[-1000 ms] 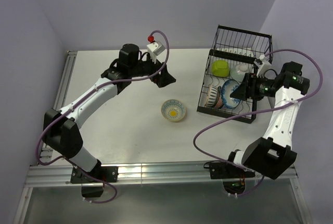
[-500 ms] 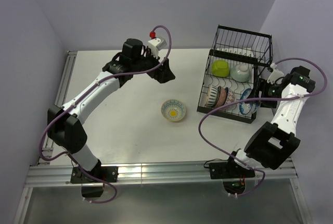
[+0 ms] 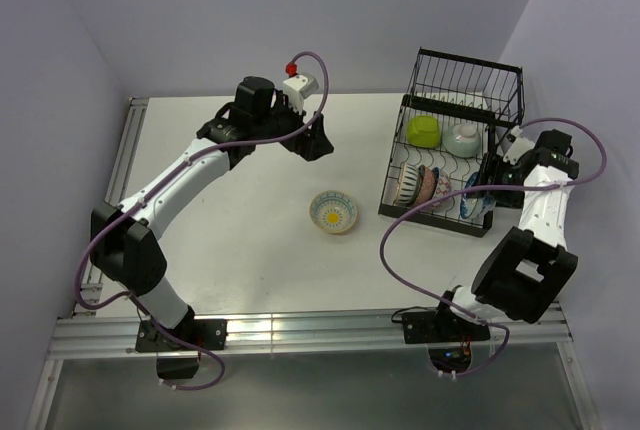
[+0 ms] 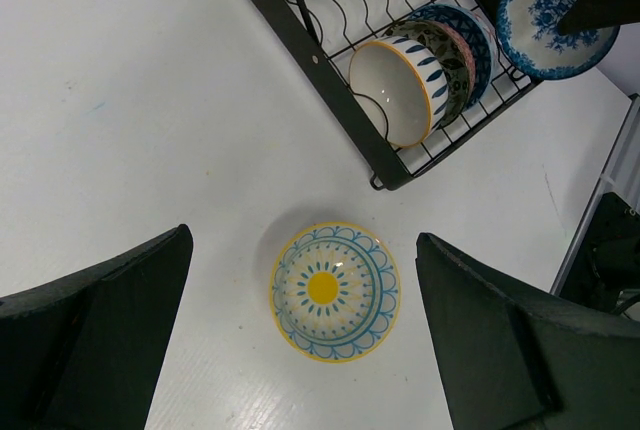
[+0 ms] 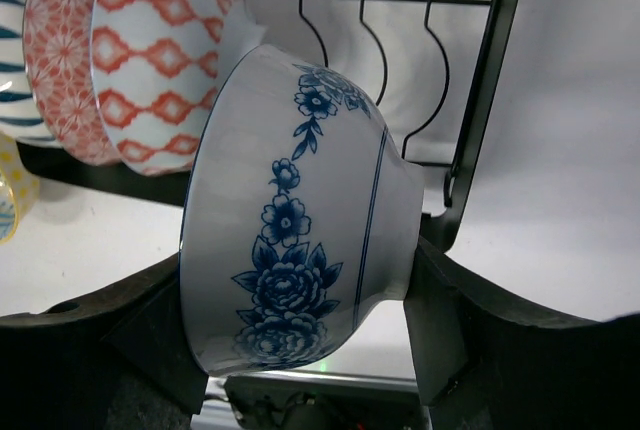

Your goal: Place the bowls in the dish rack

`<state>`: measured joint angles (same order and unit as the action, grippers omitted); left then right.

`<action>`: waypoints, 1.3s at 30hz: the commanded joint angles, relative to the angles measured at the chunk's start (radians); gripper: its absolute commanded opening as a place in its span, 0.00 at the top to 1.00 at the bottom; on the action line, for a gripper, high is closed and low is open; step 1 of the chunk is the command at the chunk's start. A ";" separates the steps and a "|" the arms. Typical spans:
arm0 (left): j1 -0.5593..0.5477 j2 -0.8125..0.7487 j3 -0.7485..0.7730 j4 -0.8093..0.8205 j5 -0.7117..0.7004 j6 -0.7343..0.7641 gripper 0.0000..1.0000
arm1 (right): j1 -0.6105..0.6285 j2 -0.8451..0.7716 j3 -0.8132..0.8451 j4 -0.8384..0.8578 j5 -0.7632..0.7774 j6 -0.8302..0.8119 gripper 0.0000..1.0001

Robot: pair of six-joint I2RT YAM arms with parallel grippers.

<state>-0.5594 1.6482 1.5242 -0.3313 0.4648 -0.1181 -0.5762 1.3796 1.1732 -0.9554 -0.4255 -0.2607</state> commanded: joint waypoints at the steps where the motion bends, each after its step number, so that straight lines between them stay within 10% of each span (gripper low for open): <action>1: 0.001 -0.048 -0.012 0.021 -0.017 0.008 0.00 | 0.019 0.010 -0.001 0.110 0.007 0.032 1.00; 24: 0.003 -0.048 -0.052 0.037 -0.026 0.020 0.00 | 0.177 0.145 -0.035 0.222 0.091 0.086 0.97; 39: 0.001 -0.044 -0.052 0.038 -0.025 0.026 0.00 | 0.182 0.176 -0.029 0.191 0.062 0.113 0.43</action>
<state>-0.5594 1.6459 1.4727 -0.3202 0.4461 -0.1112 -0.4015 1.5509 1.1378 -0.7715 -0.3424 -0.1570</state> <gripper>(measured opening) 0.995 0.713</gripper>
